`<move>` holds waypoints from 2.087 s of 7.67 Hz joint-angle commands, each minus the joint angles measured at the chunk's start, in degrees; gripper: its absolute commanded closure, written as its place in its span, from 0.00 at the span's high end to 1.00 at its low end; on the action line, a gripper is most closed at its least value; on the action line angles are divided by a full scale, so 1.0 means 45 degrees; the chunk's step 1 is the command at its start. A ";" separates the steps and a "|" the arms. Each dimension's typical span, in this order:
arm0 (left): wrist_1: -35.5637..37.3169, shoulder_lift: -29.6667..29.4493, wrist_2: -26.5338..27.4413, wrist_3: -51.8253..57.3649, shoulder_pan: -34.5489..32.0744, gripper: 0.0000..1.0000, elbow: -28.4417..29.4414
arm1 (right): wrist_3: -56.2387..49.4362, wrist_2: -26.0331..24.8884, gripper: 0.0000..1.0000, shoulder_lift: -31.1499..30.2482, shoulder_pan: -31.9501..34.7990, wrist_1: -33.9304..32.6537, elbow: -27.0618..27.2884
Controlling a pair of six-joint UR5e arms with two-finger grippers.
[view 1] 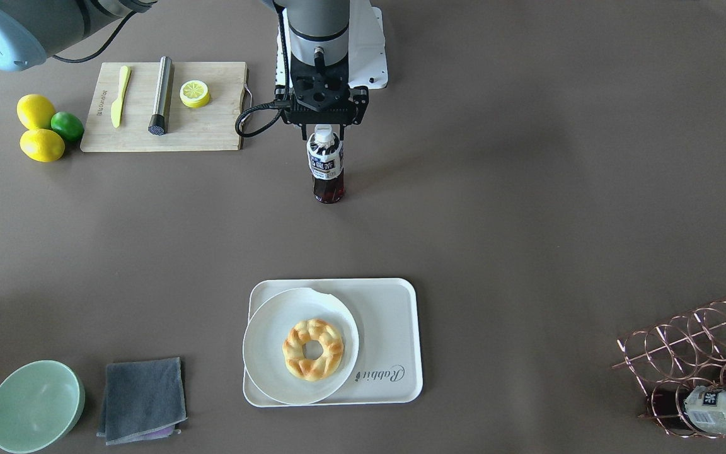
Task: Place tea on tray
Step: 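Lower the right gripper and grasp the tea bottle cap, then carry the bottle with the right gripper onto the tray beside the plate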
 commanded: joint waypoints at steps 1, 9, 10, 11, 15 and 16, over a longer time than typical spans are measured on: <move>0.0000 -0.0009 0.0000 0.0000 0.0000 0.98 -0.0001 | 0.0031 -0.0036 0.22 -0.0046 -0.0016 0.0009 0.0024; 0.0038 -0.0400 0.0000 -0.0039 0.0000 0.98 0.0408 | -0.0708 0.1429 0.00 0.2035 0.2131 -0.1397 -0.1017; 0.0039 -0.0477 0.0000 0.0000 0.0000 0.98 0.0563 | -0.1214 0.1486 0.00 0.3378 0.2539 -0.1300 -0.3080; 0.0039 -0.0459 0.0020 0.0097 -0.0019 0.98 0.0700 | -0.1741 0.1526 0.00 0.4397 0.2871 -0.0874 -0.4803; 0.0039 -0.0418 -0.1598 0.3304 -0.1636 0.98 0.3172 | -0.1668 0.1585 0.00 0.4485 0.3128 0.2584 -0.7142; 0.0058 -0.0361 -0.1621 0.3649 -0.1911 0.98 0.3491 | -0.1668 0.1585 0.00 0.4505 0.3129 0.2897 -0.7434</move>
